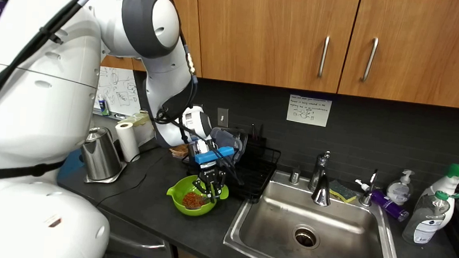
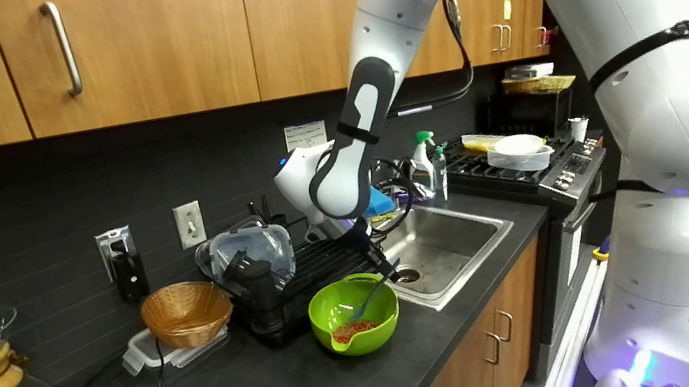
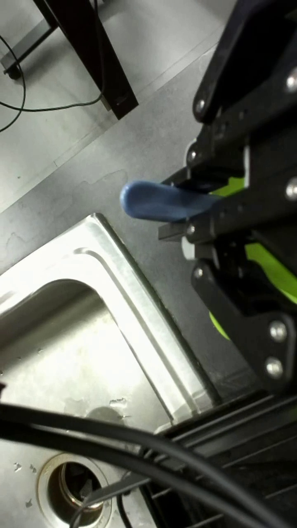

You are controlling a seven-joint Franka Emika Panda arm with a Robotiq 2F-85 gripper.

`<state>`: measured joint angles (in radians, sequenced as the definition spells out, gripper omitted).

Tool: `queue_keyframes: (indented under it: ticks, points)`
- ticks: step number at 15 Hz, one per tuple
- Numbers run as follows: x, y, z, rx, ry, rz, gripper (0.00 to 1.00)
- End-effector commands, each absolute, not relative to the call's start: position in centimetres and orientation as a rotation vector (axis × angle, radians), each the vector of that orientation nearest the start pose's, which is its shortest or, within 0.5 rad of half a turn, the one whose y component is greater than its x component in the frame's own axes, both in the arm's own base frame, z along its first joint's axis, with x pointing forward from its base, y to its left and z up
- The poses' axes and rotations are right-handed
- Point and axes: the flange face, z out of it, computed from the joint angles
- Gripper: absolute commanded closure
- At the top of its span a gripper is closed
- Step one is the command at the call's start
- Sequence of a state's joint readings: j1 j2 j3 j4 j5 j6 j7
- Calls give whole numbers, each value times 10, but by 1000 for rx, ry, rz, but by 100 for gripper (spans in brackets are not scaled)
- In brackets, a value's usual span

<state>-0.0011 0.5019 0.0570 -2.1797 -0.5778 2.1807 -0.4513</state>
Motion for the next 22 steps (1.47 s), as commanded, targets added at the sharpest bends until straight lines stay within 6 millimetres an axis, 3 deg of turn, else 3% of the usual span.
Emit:
queue_keyframes:
  ticks: [1,9,16,22]
  points:
    - [484,7,131,-2908,-1487,920,95]
    - [473,25,122,-2864,-1551,963,95]
    - [484,53,130,-2848,-1636,988,95]
    - [496,57,138,-2850,-1638,997,95]
